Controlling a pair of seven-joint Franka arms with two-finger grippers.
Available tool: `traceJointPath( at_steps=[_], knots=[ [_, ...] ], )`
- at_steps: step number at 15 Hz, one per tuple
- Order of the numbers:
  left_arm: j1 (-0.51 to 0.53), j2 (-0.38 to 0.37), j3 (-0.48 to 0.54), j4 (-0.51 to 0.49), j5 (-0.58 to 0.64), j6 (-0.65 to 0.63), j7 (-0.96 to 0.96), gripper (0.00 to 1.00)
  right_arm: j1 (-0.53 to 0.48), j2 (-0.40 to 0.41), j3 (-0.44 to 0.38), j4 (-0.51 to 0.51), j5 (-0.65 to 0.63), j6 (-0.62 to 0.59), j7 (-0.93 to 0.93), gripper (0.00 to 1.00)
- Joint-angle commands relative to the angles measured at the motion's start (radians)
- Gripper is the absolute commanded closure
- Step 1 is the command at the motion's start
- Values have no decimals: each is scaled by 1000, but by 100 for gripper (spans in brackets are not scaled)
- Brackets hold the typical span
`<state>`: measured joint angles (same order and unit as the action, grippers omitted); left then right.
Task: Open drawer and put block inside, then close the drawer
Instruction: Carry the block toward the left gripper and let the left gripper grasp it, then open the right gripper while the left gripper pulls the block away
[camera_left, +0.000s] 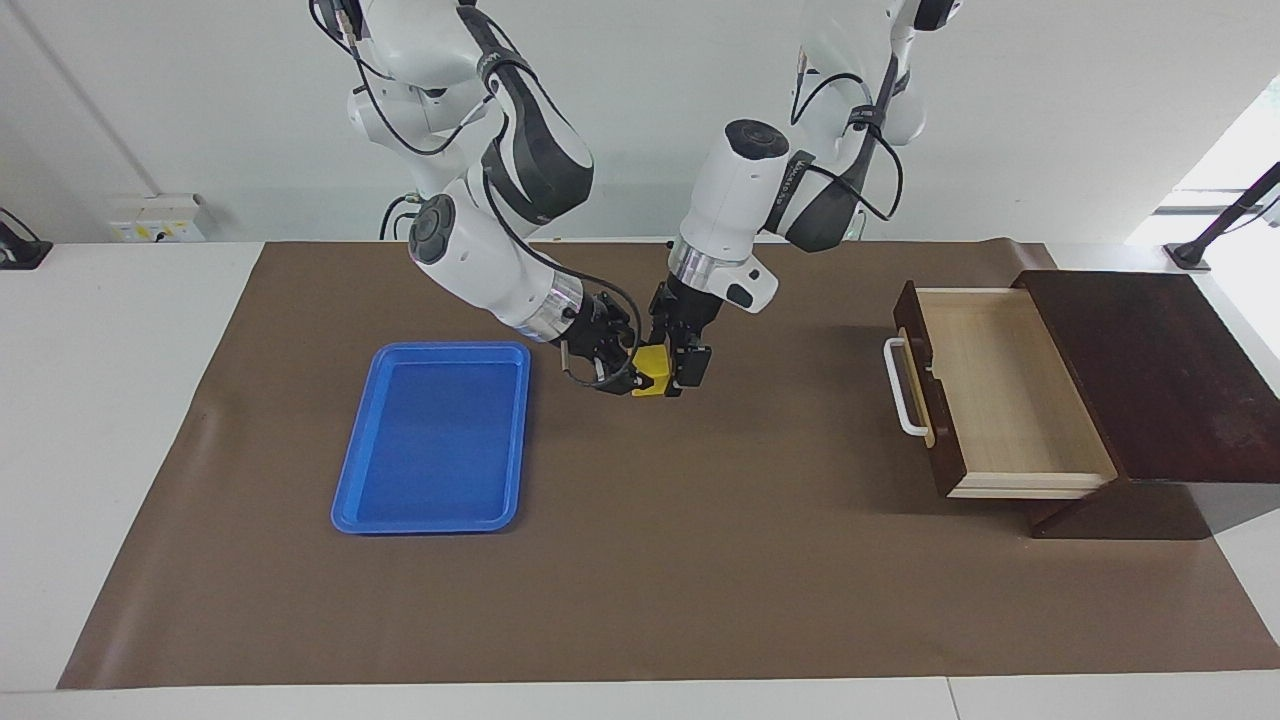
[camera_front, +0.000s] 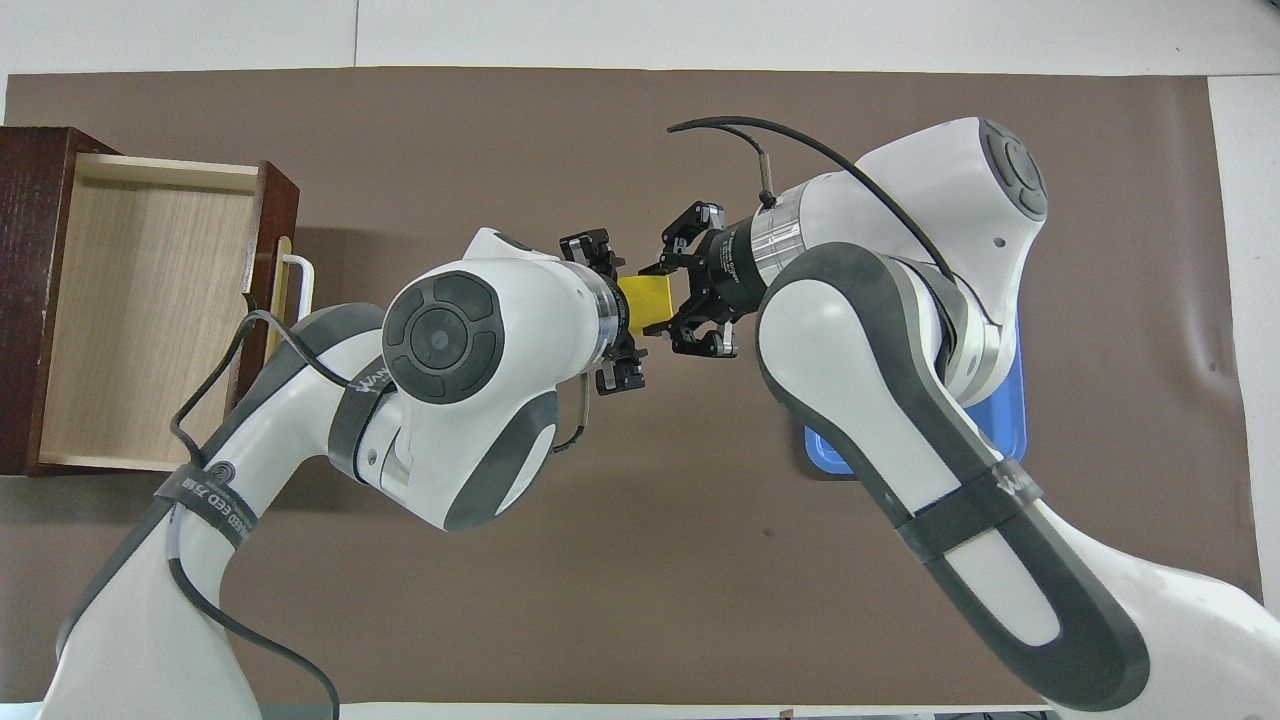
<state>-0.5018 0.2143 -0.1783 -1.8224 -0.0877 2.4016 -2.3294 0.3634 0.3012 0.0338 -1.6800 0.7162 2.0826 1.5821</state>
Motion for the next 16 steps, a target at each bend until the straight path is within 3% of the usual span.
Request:
traceJointPath(
  at_steps=[1,4,5,8,9,10,11,16],
  knots=[
    [-17,-27,17,-41,-20,39,-28,51,0,-4,0,-7,25,16,15,100],
    [-17,-29,17,-44,-20,31,-19,95,-1,-2,0,-6,25,13,15,100],
    [-17,-29,17,-44,-20,31,-18,100,-3,-2,0,-6,26,13,15,100],
    [-17,-30,17,-44,-20,28,-16,100,-6,-2,0,-4,32,10,18,100],
    [-17,-30,17,-44,-20,28,-15,100,-8,-4,-2,-6,51,7,19,84],
    [-15,-30,17,-44,-20,27,-13,100,-5,-4,-3,-3,48,8,24,25],
    [-15,-30,17,-44,-20,25,-12,100,0,-5,-5,-1,46,7,26,0],
    [18,-32,19,-20,-20,-100,129,100,-15,-5,-3,3,48,2,24,0]
  ],
)
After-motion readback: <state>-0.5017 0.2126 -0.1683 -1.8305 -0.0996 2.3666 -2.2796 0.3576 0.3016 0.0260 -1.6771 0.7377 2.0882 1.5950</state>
